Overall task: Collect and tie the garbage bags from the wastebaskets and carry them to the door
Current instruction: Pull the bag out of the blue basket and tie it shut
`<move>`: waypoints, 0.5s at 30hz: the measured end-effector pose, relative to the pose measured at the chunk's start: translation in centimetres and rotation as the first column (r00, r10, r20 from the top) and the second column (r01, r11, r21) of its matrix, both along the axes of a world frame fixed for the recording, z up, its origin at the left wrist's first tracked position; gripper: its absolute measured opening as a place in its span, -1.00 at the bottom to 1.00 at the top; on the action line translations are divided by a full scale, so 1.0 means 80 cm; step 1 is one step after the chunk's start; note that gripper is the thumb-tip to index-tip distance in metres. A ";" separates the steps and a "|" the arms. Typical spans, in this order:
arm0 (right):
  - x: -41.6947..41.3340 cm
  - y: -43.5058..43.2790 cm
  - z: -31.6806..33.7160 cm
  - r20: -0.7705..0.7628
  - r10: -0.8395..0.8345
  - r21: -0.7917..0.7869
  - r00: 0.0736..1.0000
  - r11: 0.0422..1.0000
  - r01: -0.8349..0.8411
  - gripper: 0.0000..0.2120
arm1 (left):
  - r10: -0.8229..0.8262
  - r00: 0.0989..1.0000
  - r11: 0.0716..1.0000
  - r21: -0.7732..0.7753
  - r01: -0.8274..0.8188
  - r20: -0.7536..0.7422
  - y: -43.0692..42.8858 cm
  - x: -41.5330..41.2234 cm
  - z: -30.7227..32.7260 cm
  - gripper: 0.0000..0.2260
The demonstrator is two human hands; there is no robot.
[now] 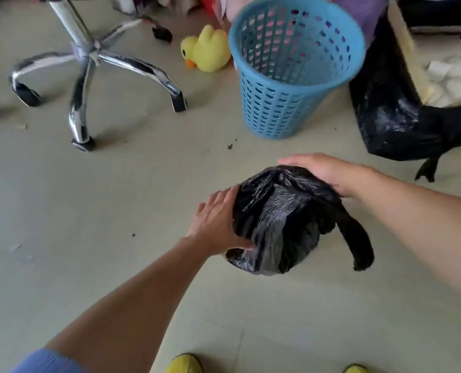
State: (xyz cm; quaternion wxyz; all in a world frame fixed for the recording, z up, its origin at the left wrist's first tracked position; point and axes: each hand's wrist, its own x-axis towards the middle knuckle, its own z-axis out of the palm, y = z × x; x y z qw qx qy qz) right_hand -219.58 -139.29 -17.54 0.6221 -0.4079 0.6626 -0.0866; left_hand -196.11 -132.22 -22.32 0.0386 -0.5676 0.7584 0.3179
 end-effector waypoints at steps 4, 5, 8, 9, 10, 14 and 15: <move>-0.054 -0.041 -0.031 0.125 -0.249 -0.064 0.960 0.964 0.259 -0.45 | 0.109 0.988 0.993 0.058 -0.103 -0.109 -0.038 -0.027 -0.041 -0.16; -0.068 -0.042 -0.045 0.160 -0.310 -0.057 0.937 0.945 0.322 -0.47 | 0.120 0.984 0.993 0.037 -0.116 -0.129 -0.048 -0.032 -0.047 -0.40; -0.097 -0.025 -0.082 0.222 -0.393 -0.067 0.892 0.907 0.416 -0.62 | 0.171 0.972 0.984 -0.012 -0.175 -0.160 -0.078 -0.045 -0.058 -0.70; -0.100 -0.014 -0.091 0.211 -0.420 -0.068 0.883 0.895 0.442 -0.71 | 0.235 0.946 0.970 -0.011 -0.243 -0.222 -0.083 -0.046 -0.060 -0.67; -0.101 -0.003 -0.099 0.135 -0.453 -0.106 0.881 0.877 0.468 -0.78 | 0.330 0.889 0.939 0.010 -0.345 -0.316 -0.087 -0.049 -0.059 -0.70; -0.077 0.037 -0.106 -0.132 -0.365 -0.277 0.922 0.906 0.319 -0.70 | 0.731 0.512 0.670 0.333 -0.664 -0.451 -0.072 -0.058 -0.042 -0.81; -0.066 0.044 -0.102 -0.130 -0.308 -0.319 0.942 0.913 0.254 -0.63 | 0.776 0.447 0.618 0.400 -0.676 -0.444 -0.063 -0.056 -0.040 -0.81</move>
